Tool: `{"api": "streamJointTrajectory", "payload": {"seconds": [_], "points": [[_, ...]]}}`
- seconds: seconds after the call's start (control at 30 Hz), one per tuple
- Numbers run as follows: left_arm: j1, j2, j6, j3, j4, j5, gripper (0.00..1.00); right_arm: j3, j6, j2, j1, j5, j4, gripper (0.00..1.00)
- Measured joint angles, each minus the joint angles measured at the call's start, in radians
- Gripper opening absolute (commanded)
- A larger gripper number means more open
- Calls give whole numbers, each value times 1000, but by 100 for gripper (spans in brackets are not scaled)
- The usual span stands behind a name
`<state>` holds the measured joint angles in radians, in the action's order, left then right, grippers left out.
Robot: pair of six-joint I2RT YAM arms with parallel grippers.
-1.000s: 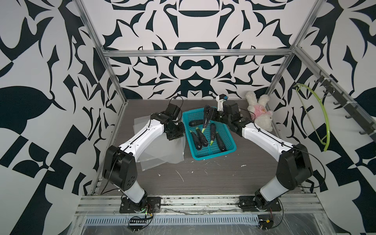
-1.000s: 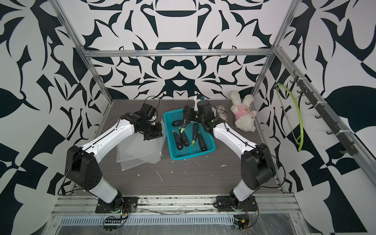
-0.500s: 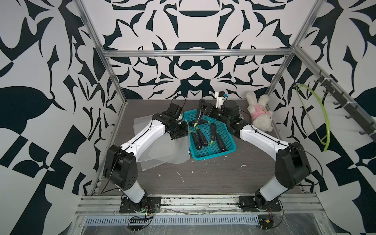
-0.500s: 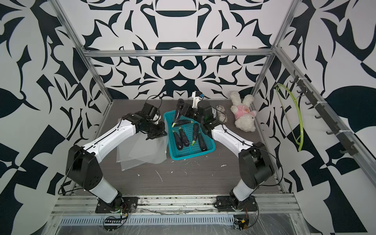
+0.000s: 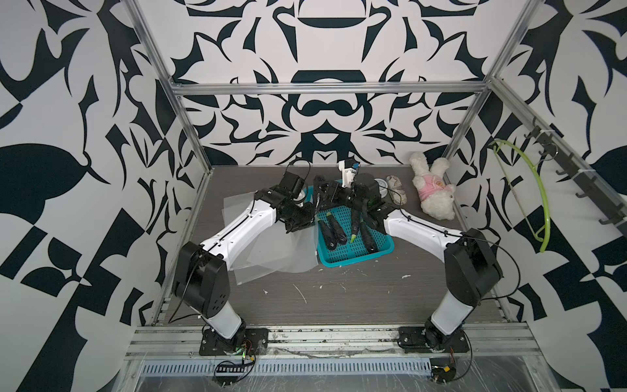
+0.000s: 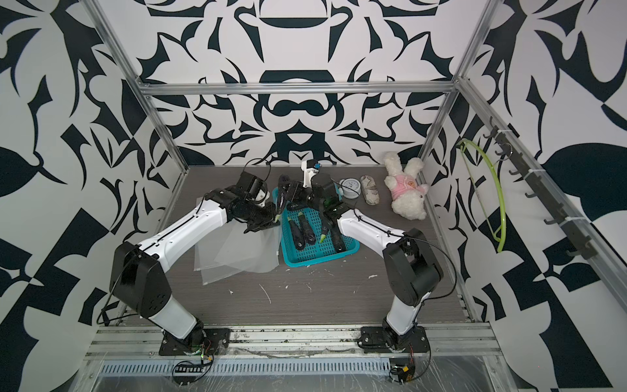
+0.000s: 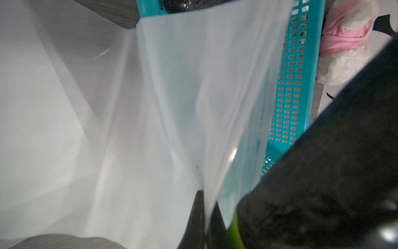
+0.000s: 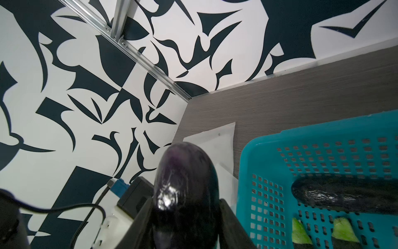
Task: Place the eggplant in a zip-top bag and seal the zipper
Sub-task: Place the eggplant in the zipper food storage bag.
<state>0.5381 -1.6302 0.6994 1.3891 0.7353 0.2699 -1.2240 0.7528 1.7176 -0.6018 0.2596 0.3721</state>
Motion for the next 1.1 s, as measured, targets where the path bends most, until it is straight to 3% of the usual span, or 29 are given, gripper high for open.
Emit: {"api": "streamJointTrajectory", "payload": {"seconds": [0.33,1.1], "points": [[0,0,0,-2,3,0,0,59,-151,-34,-54,-130,84,42],[1,0,-1,-3,31,-32,0,118,-280,-77,-61,-196,73,42]]}}
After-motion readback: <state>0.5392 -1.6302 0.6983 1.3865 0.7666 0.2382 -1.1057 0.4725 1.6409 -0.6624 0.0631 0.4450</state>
